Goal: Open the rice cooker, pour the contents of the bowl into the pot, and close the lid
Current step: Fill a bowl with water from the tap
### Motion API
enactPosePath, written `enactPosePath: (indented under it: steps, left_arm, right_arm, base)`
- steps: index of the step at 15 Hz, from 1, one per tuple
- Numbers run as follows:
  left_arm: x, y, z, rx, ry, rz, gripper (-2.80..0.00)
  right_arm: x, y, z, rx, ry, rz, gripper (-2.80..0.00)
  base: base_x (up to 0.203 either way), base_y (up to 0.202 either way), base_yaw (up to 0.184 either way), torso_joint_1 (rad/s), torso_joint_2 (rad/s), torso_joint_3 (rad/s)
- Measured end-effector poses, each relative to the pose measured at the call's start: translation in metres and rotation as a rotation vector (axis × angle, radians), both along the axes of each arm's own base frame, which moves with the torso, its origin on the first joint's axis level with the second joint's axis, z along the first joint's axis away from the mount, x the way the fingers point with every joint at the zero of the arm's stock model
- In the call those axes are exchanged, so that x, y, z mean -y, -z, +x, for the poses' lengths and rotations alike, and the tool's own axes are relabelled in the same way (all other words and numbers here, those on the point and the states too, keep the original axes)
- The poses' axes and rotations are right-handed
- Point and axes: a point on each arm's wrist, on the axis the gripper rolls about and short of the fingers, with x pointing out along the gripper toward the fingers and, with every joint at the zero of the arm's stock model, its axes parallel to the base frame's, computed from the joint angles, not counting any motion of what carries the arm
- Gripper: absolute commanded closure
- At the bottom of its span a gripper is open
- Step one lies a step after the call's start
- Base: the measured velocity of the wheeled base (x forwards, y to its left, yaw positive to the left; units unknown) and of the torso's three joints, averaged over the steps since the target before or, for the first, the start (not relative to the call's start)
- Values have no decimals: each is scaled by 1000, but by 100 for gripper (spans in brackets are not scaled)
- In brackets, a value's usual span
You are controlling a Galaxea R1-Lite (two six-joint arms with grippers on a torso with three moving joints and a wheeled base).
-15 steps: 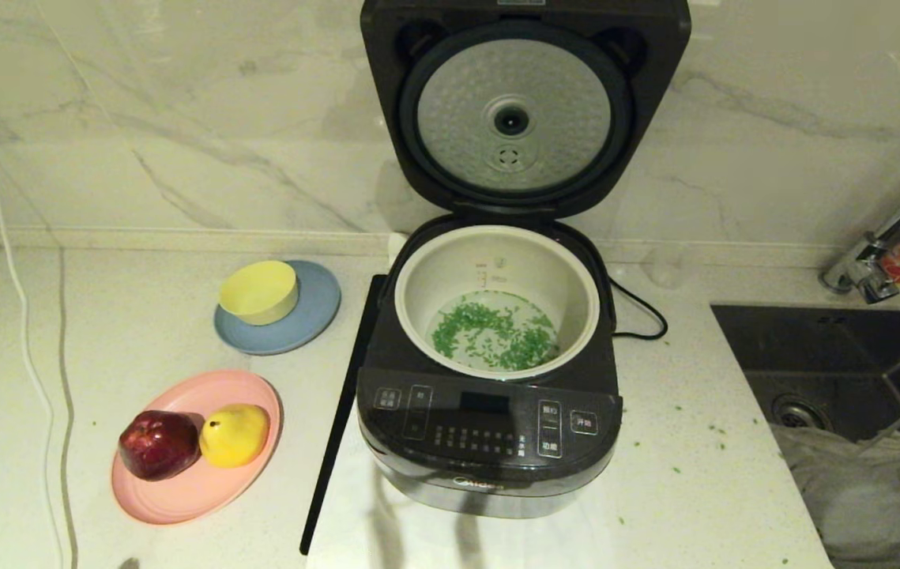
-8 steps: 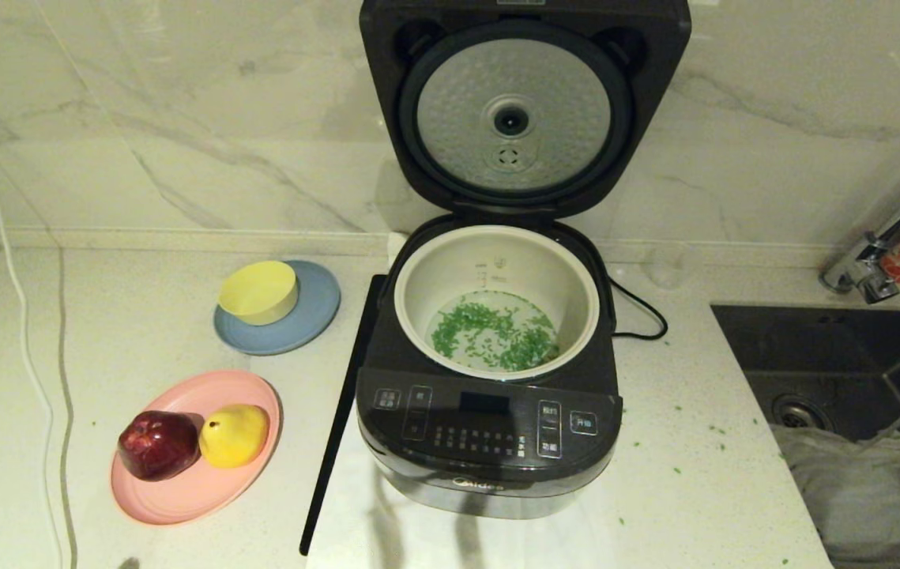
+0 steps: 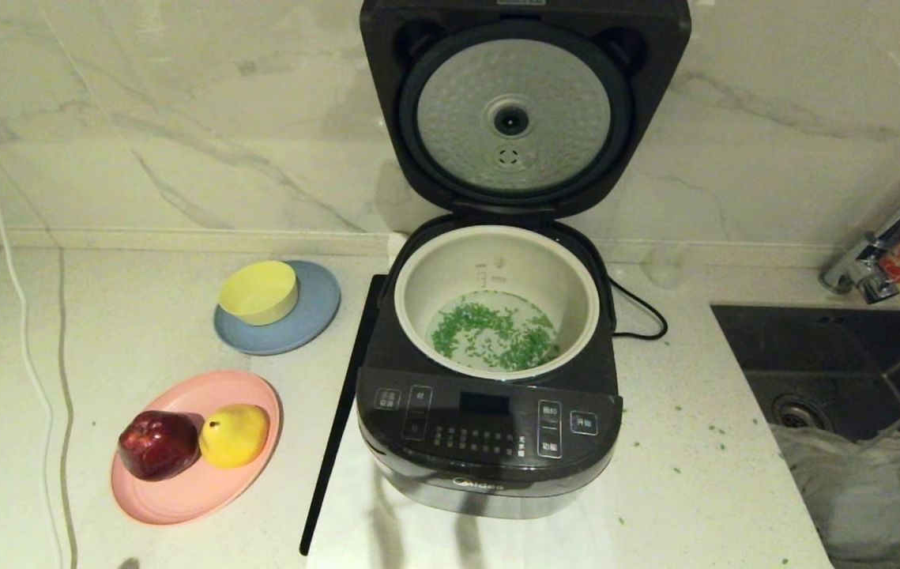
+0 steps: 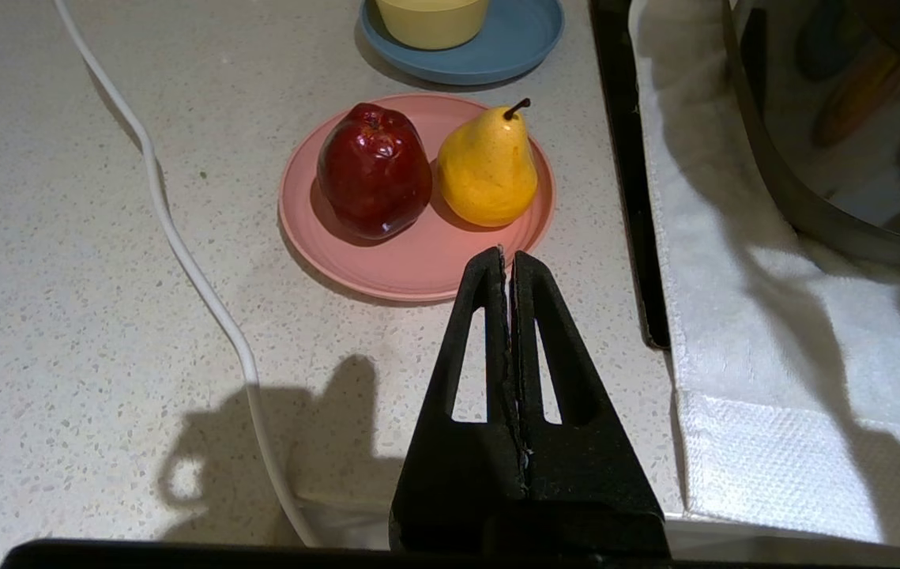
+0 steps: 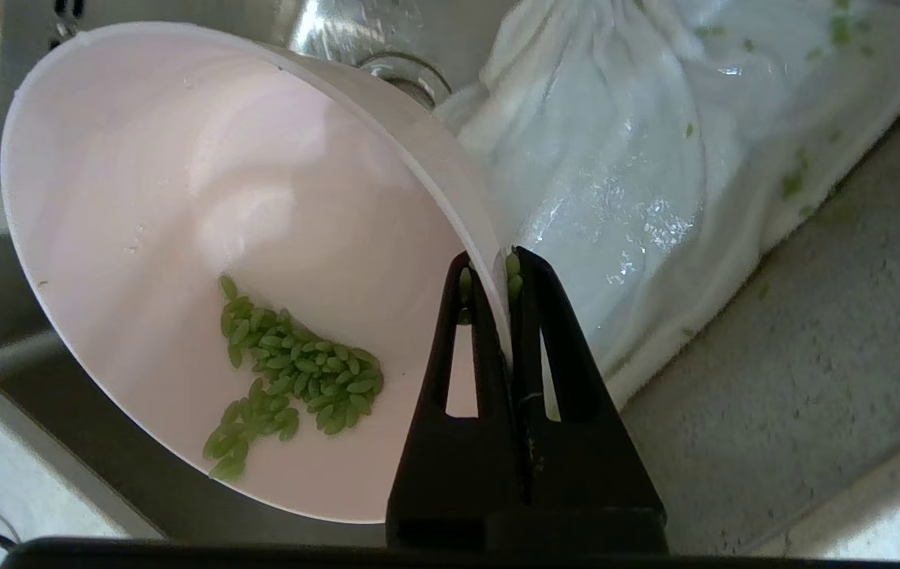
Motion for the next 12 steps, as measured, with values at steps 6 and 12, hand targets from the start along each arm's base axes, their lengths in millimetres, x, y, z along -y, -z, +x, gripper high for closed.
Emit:
enactPosePath:
  steps: [6, 12]
  left_arm:
    - [0, 0, 0, 0, 0, 0, 0]
    - [0, 0, 0, 0, 0, 0, 0]
  right_arm:
    - [9, 0, 13, -3, 33, -25, 0]
    - [16, 5, 24, 3, 47, -19, 0]
  base:
    - [0, 0, 0, 0, 0, 0]
    - [0, 0, 0, 0, 0, 0]
